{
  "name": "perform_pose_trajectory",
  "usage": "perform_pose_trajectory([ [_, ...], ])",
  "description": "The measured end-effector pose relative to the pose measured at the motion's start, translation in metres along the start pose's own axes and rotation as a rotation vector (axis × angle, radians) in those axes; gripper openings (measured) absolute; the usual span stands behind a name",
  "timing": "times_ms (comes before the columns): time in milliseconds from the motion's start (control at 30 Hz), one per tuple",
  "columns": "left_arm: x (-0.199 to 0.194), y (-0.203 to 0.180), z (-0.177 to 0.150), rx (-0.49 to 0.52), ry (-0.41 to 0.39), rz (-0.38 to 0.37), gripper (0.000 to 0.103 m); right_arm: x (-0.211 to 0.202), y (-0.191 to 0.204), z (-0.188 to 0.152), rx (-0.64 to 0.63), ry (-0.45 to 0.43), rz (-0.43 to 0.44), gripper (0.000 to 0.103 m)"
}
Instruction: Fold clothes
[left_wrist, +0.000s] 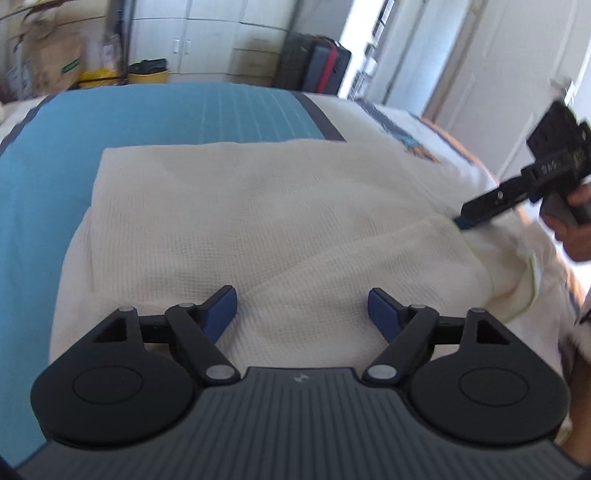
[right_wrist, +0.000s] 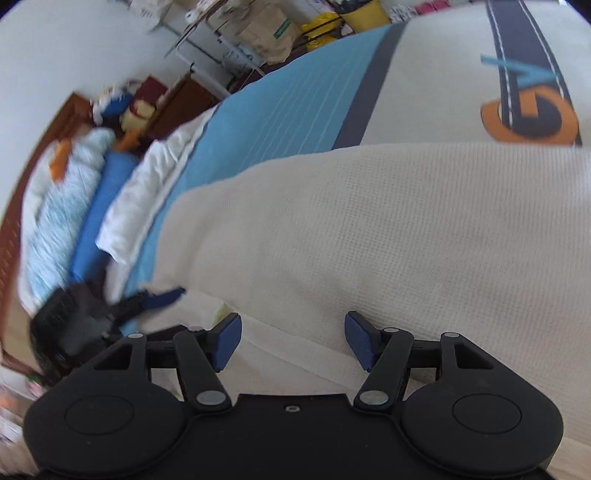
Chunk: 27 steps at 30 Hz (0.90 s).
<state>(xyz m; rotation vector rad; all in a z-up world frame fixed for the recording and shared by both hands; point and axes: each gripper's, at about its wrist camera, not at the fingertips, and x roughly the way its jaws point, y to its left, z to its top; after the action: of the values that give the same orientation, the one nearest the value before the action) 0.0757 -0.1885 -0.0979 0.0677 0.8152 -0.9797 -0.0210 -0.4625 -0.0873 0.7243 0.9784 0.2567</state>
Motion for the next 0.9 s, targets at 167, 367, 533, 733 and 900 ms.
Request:
perform_pose_trajectory([
  [167, -0.011, -0.015, -0.006, 0.105, 0.018, 0.052, 0.025, 0.006, 0.009, -0.007, -0.022, 0.033, 0.021, 0.071],
  [367, -0.04, -0.018, -0.011, -0.01, 0.004, 0.065, 0.002, 0.004, 0.023, -0.035, 0.016, 0.154, 0.086, 0.071],
  [533, -0.065, -0.035, -0.028, -0.034, 0.015, 0.012, 0.001, -0.002, 0.051, -0.068, -0.051, 0.231, 0.074, 0.071],
  [733, -0.071, -0.044, -0.06, -0.089, 0.106, 0.098, 0.004, 0.007, 0.088, -0.103, -0.152, 0.343, 0.042, 0.071],
  [900, -0.094, -0.033, -0.054, -0.15, 0.026, 0.111, 0.022, 0.012, 0.104, -0.113, -0.194, 0.374, 0.082, 0.071],
])
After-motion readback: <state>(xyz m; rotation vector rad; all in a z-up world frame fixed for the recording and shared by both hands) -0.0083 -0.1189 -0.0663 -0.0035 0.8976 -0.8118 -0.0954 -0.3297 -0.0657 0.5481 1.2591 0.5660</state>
